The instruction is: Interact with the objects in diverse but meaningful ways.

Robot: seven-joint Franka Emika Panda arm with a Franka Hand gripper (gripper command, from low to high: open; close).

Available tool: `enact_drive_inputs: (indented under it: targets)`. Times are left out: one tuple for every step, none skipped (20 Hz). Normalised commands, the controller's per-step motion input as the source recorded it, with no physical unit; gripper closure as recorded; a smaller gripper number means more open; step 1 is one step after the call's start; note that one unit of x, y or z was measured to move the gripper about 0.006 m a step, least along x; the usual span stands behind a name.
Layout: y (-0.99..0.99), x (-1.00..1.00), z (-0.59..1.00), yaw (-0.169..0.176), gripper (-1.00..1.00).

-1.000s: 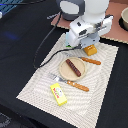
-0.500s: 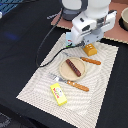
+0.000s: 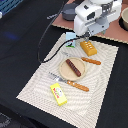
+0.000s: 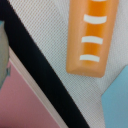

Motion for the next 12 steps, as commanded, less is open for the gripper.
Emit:
enact_drive_inputs:
  targets:
    - [-0.86, -0.28, 0.06, 0.019, -1.0]
    - [-0.87, -0.32, 0.04, 0.01, -1.0]
    - [-0.89, -0.35, 0.04, 0.001, -1.0]
    - [-0.9, -0.35, 0.07, 0.0, -1.0]
    - [-0.91, -0.34, 0.08, 0.0, -1.0]
    - [-0.9, -0.34, 0.13, 0.0, -1.0]
    - [-0.85, -0.34, 0.22, 0.0, -1.0]
    - [-0.87, -0.32, 0.23, -0.002, -1.0]
    - [-0.84, -0.33, 0.22, -0.018, -1.0]
    - [-0.79, -0.32, 0.23, -0.021, -1.0]
    - [-0.73, -0.28, 0.26, -0.019, -1.0]
    - [-0.68, -0.28, 0.25, -0.017, -1.0]
